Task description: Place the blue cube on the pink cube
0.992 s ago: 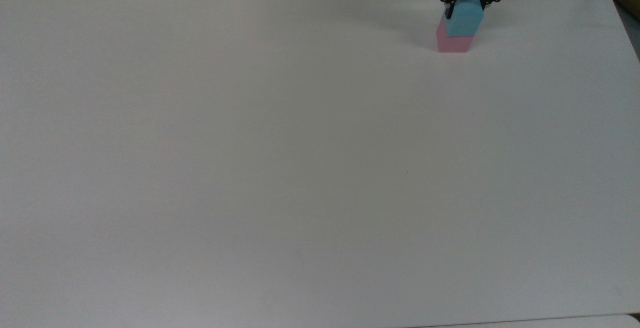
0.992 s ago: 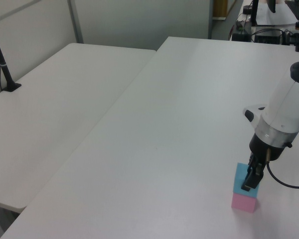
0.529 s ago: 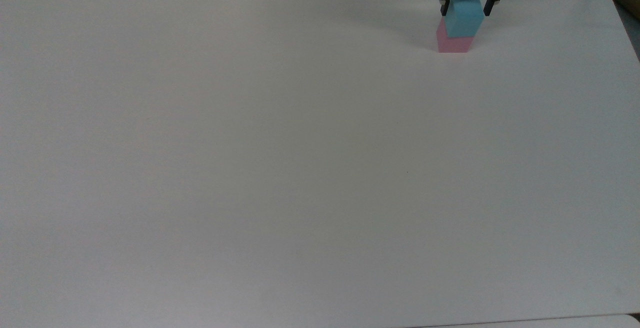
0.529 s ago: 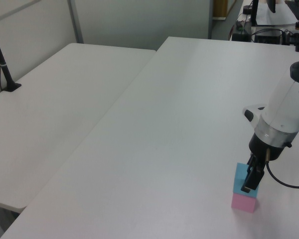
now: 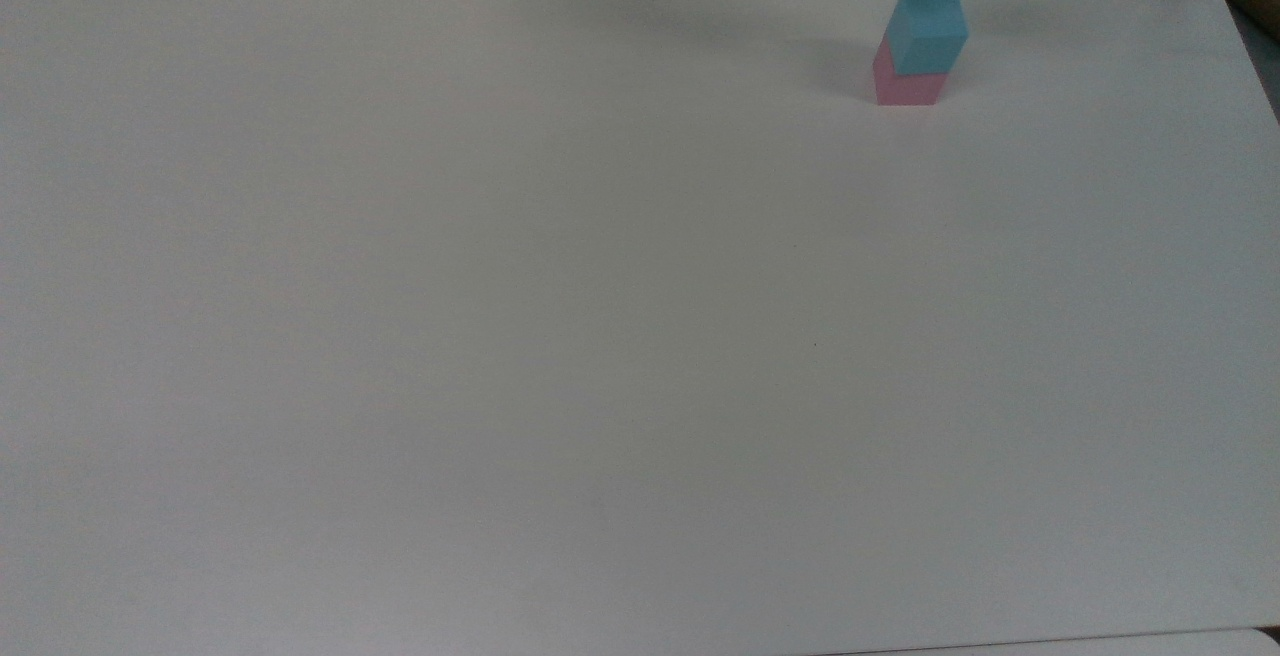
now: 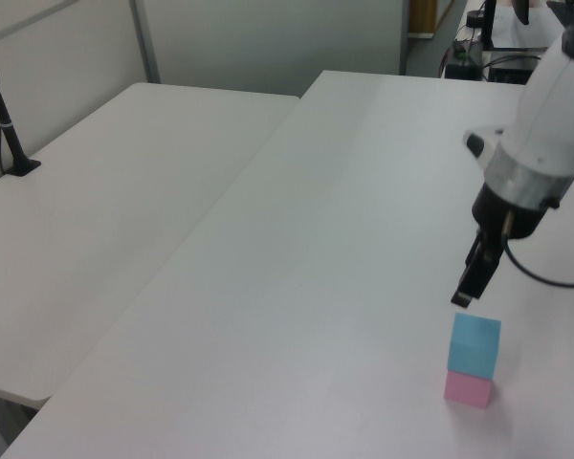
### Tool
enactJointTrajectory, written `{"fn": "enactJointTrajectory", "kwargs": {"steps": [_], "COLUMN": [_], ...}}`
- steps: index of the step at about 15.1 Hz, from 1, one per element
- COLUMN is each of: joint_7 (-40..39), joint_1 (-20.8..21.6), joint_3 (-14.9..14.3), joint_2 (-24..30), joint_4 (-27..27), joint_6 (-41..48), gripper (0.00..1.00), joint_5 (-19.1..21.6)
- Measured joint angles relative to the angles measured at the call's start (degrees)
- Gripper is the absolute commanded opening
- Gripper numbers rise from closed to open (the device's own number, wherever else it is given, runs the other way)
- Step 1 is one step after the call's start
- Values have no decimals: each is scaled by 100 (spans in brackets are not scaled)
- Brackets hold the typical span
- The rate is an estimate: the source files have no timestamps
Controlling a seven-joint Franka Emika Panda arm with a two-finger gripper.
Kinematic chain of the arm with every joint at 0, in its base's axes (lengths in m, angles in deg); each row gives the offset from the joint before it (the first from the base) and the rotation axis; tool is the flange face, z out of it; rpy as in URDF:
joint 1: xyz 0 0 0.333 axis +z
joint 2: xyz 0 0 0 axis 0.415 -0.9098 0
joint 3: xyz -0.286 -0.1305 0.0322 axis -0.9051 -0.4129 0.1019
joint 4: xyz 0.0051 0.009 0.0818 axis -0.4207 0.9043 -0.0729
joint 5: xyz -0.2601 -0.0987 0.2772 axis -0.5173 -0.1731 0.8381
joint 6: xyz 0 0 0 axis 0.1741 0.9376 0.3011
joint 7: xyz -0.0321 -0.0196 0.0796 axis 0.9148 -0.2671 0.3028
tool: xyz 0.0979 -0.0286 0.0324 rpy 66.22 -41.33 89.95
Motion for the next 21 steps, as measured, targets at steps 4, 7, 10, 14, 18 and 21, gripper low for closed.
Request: {"fn": "enactJointTrajectory", "kwargs": {"steps": [4,7,10,14,18,21], "joint_7": [-516,-1252,-2243,-3700,-5166,-5559], "joint_1": [-27,-237,-725,-2040,-3477,-3884], "joint_3": [-114,-411,-812,-961,-966,-925], "joint_2": [260,394,523,714,759,706], "joint_4": [-796,-1299,-1562,-1672,-1955,-1958], "joint_6": [1177,1960,2313,2569,2921,2943], "gripper": [100,100,100,100,100,100], "joint_5": [259,438,546,856,1245,1245]}}
